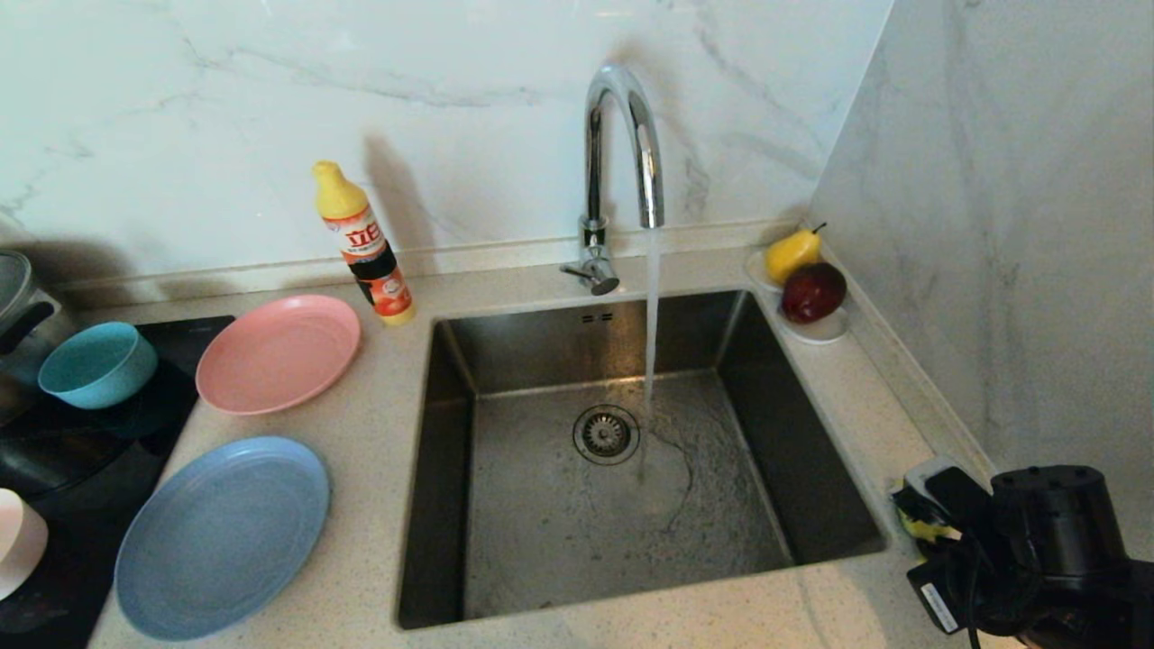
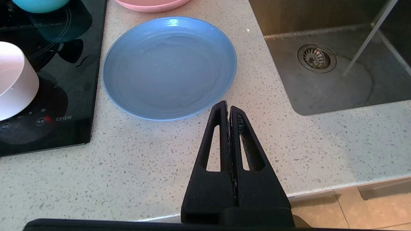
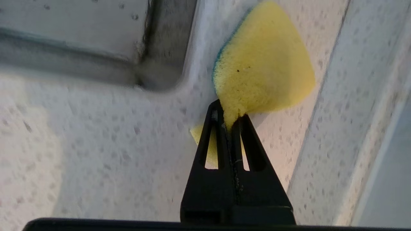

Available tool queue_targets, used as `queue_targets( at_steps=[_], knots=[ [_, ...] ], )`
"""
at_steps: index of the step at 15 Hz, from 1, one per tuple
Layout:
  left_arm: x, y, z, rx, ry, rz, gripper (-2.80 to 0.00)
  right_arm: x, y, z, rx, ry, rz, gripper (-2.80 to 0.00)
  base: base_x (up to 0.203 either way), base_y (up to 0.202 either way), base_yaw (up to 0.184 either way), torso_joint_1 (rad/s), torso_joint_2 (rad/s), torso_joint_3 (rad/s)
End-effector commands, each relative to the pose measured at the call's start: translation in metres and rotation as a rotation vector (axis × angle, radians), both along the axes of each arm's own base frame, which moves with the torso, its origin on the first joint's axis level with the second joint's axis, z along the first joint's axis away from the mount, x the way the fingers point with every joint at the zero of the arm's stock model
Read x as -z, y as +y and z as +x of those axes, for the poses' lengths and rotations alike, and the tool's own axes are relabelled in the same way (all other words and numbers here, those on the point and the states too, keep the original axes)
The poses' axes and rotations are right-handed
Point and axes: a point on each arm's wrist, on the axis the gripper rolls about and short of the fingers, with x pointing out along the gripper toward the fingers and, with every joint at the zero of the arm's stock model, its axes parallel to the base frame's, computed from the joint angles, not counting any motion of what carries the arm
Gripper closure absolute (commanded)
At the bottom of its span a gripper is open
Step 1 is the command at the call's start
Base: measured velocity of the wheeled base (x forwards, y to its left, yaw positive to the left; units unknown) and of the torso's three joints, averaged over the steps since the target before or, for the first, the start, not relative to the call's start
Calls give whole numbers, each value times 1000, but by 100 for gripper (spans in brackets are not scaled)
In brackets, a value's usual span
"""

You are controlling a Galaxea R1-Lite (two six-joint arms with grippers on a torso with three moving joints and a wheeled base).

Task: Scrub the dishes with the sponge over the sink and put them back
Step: Put down the sponge

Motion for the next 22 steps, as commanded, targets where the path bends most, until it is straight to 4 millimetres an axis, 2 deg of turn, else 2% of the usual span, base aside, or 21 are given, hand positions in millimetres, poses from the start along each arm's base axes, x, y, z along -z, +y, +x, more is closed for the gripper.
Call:
queue_targets(
  at_steps=[1, 2, 3, 11, 14, 18, 19, 20, 22],
  knots=[
    [0, 0, 0, 1, 2, 0, 0, 0, -1, -5, 3, 1, -2, 0, 0, 0, 0, 0, 0, 0],
    [0, 0, 0, 1, 2, 0, 0, 0, -2, -6, 3, 1, -2, 0, 0, 0, 0, 0, 0, 0],
    [0, 0, 0, 0, 2, 0, 0, 0, -1, -5, 3, -2, -1, -280, 0, 0, 0, 0, 0, 0],
    [0, 0, 0, 1, 2, -1, 0, -1, -1, -5, 0, -10, 2, -280, 0, 0, 0, 0, 0, 0],
    [0, 0, 0, 0, 2, 0, 0, -7, 0, -2, -2, -38, 13, -280, 0, 0, 0, 0, 0, 0],
    [0, 0, 0, 0, 2, 0, 0, -25, 3, -11, -30, -147, 54, -280, 0, 0, 0, 0, 0, 0],
    [0, 0, 0, 0, 2, 0, 0, -32, 5, -16, -47, -177, 58, -237, 0, 0, 0, 0, 0, 0],
    [0, 0, 0, 0, 2, 0, 0, -38, 6, -20, -60, -205, 64, 0, 0, 0, 0, 0, 0, 0],
    [0, 0, 0, 0, 2, 0, 0, -53, 9, -31, -98, -277, 91, 0, 0, 0, 0, 0, 0, 0]
  ],
)
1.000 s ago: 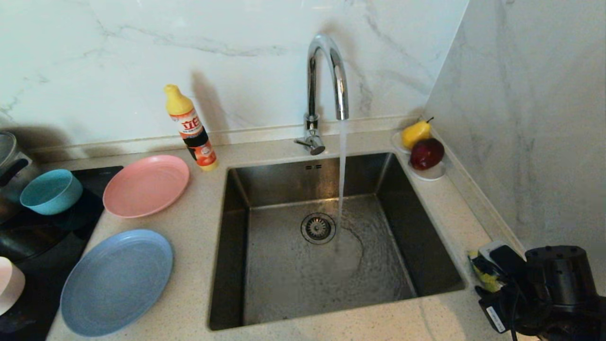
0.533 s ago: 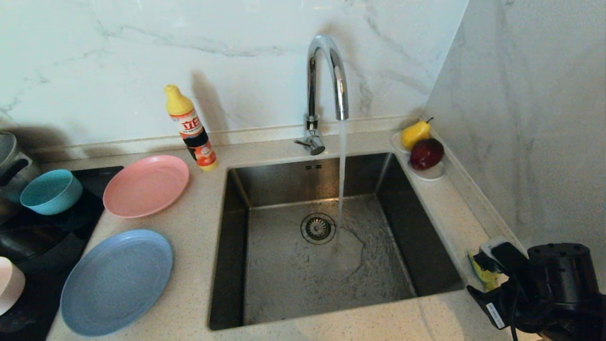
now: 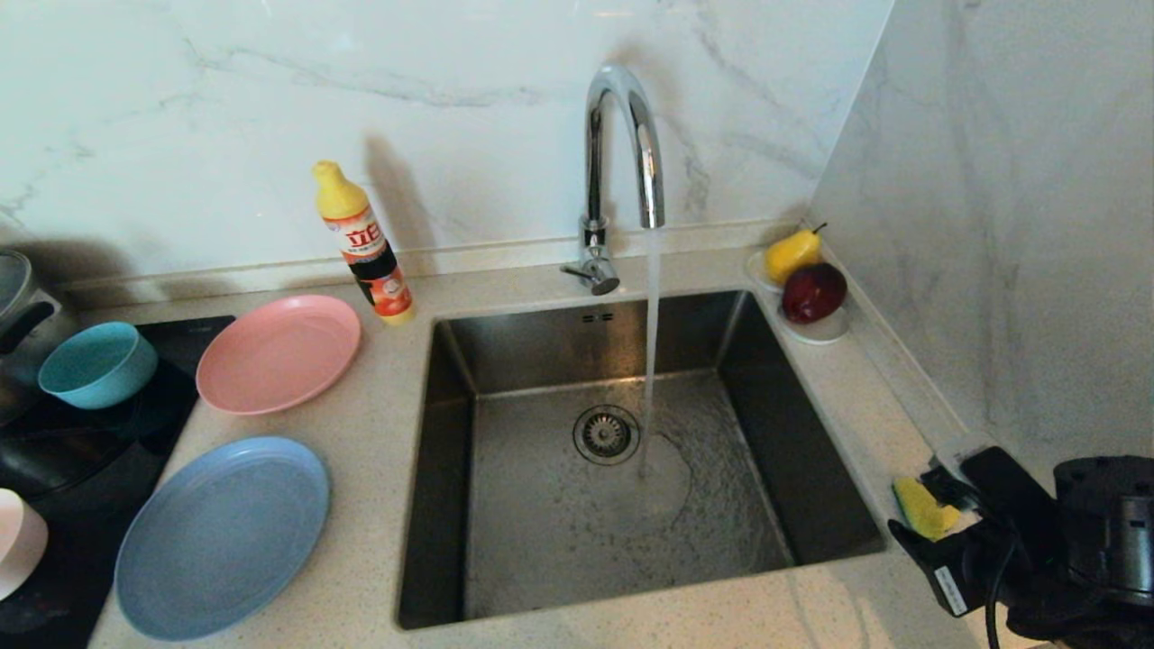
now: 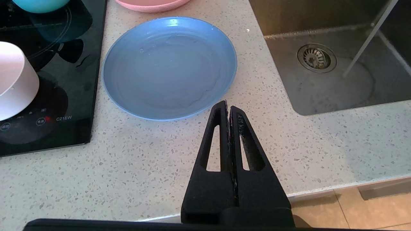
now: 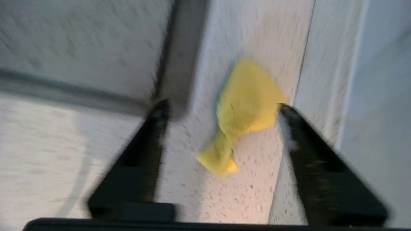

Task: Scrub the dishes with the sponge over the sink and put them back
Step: Put down the sponge, then turn off the faucet

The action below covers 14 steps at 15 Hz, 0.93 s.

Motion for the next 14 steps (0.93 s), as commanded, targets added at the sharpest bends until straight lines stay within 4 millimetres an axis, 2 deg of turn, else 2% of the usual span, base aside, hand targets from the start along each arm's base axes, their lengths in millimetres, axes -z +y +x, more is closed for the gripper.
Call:
queue_targets(
  at_steps=[1, 4, 9, 11, 14],
  knots=[
    [0, 0, 0, 0, 2, 0, 0, -25, 2, -17, -45, -126, 45, 0, 0, 0, 0, 0, 0, 0],
    [0, 0, 0, 1, 2, 0, 0, -51, -2, -45, -131, -257, 116, 0, 0, 0, 0, 0, 0, 0],
    [0, 0, 0, 0, 2, 0, 0, -75, -32, -114, -274, -384, 209, 0, 0, 0, 0, 0, 0, 0],
    [0, 0, 0, -1, 2, 0, 0, -73, -44, -140, -307, -417, 224, 0, 0, 0, 0, 0, 0, 0],
    [0, 0, 0, 0, 2, 0, 0, -50, -53, -177, -285, -435, 219, 0, 0, 0, 0, 0, 0, 0]
  ],
)
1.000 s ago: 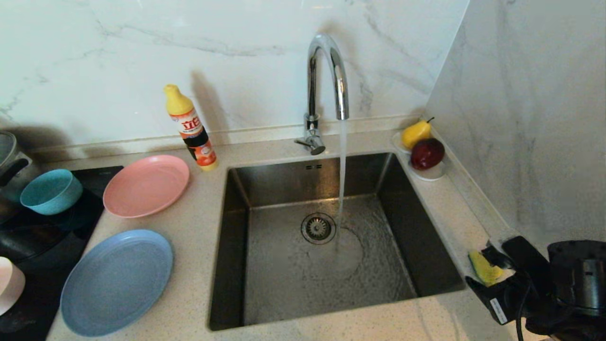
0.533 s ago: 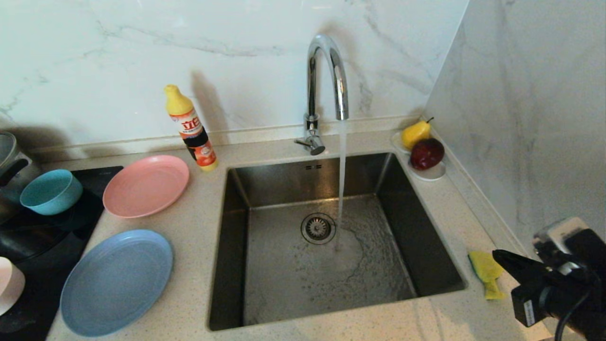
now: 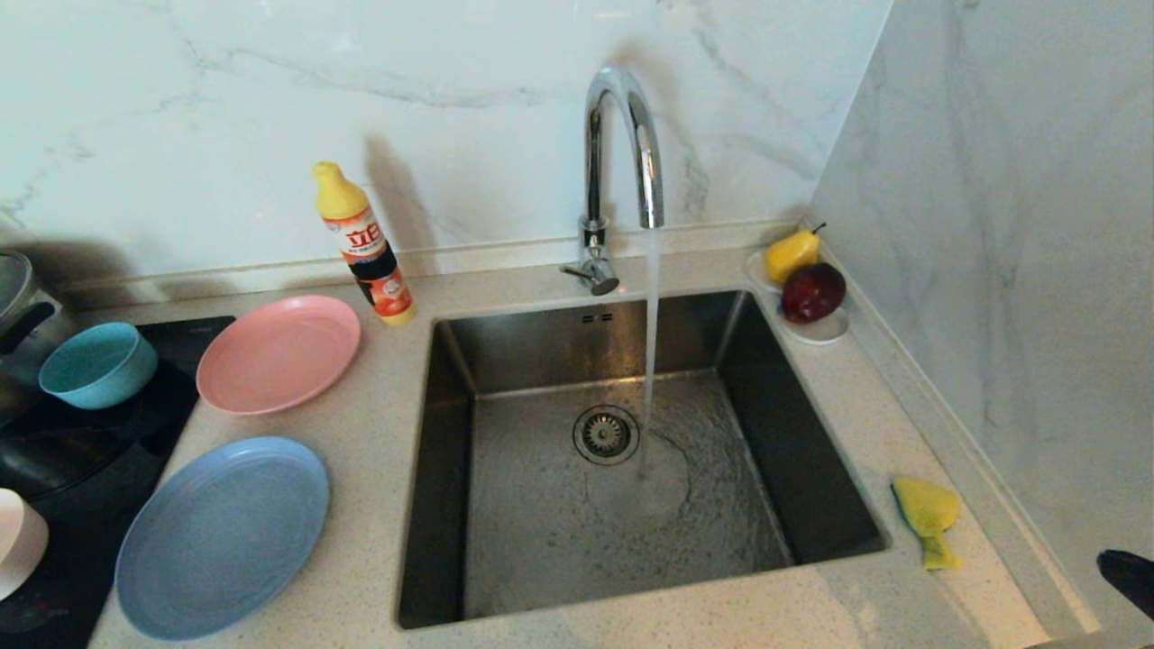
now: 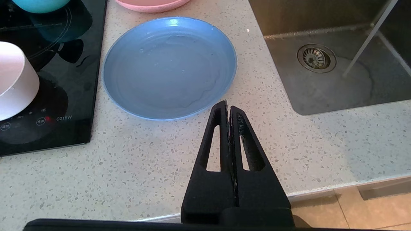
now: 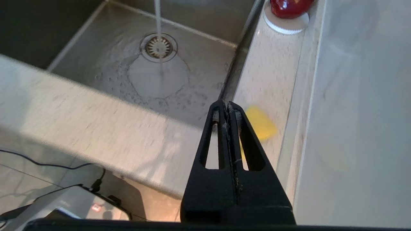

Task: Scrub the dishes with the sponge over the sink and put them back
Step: Turn off the faucet

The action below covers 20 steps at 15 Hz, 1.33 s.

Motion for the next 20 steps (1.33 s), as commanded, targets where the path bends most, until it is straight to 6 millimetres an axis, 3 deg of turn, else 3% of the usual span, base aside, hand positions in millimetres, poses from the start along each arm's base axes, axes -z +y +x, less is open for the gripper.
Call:
queue_targets(
  at_steps=[1, 5, 7, 11, 13, 20],
  knots=[
    [0, 0, 0, -1, 2, 0, 0, 17, -8, -40, 57, -109, 20, 0, 0, 0, 0, 0, 0, 0],
    [0, 0, 0, 1, 2, -1, 0, 72, -9, -60, 167, -97, 11, 0, 0, 0, 0, 0, 0, 0],
    [0, 0, 0, 1, 2, 0, 0, 87, -10, -65, 257, -89, 15, 0, 0, 0, 0, 0, 0, 0],
    [0, 0, 0, 0, 2, -3, 0, 90, -11, -67, 286, -95, 141, 0, 0, 0, 0, 0, 0, 0],
    [0, 0, 0, 0, 2, -3, 0, 96, -11, -67, 301, -18, 236, 0, 0, 0, 0, 0, 0, 0],
    [0, 0, 0, 0, 2, -3, 0, 96, -11, -67, 299, -23, 249, 0, 0, 0, 0, 0, 0, 0]
  ],
)
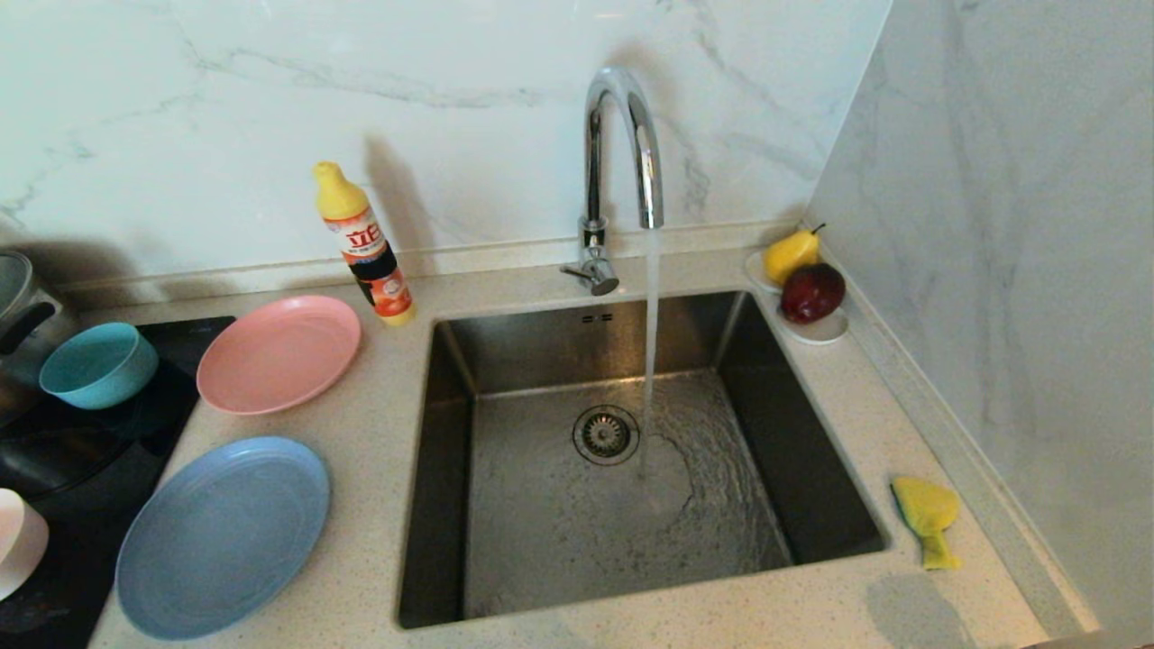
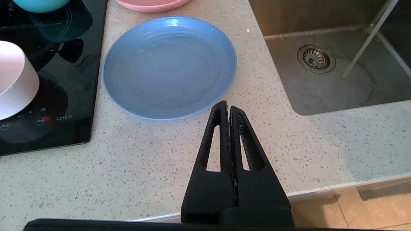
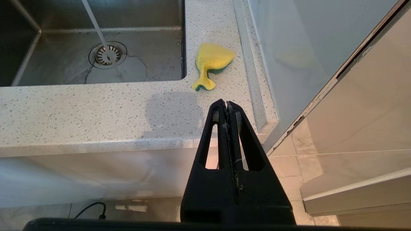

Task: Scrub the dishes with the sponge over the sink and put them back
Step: Turn off the faucet

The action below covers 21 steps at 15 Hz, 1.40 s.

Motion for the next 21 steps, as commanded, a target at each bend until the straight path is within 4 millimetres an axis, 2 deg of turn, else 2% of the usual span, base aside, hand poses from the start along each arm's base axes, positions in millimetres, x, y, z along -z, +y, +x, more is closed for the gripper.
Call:
queue_targets(
  at_steps=[1, 10, 12, 14, 15, 16, 18, 19, 21],
  knots=[
    [0, 0, 0, 1, 1, 0, 0, 0, 0, 0, -2, 4, 0, 0, 0, 0, 0, 0, 0, 0],
    [0, 0, 0, 2, 4, 3, 0, 0, 0, 0, 0, 4, 0, 0, 0, 0, 0, 0, 0, 0],
    [-11, 0, -3, 4, -38, 3, 0, 0, 0, 0, 0, 7, 0, 0, 0, 0, 0, 0, 0, 0],
    [-51, -1, -17, 37, -145, 3, 0, 0, 0, 0, 0, 6, 0, 0, 0, 0, 0, 0, 0, 0],
    [-78, -2, -25, 72, -182, 4, 0, 0, 0, 0, 0, 6, 0, 0, 0, 0, 0, 0, 0, 0],
    [-102, -2, -24, 108, -173, -1, 0, 0, 0, 0, -2, 4, -2, 0, 0, 0, 0, 0, 0, 0],
    [-149, -4, 0, 183, -94, -28, 0, 0, 0, 0, 0, 6, 0, 0, 0, 0, 0, 0, 0, 0],
    [-175, -5, 20, 243, -48, -47, 0, 0, 0, 0, 0, 4, -1, 0, 0, 0, 0, 0, 0, 0],
    [-210, -9, 69, 371, 52, -82, 0, 0, 0, 0, -1, 6, -1, 0, 0, 0, 0, 0, 0, 0]
  ],
)
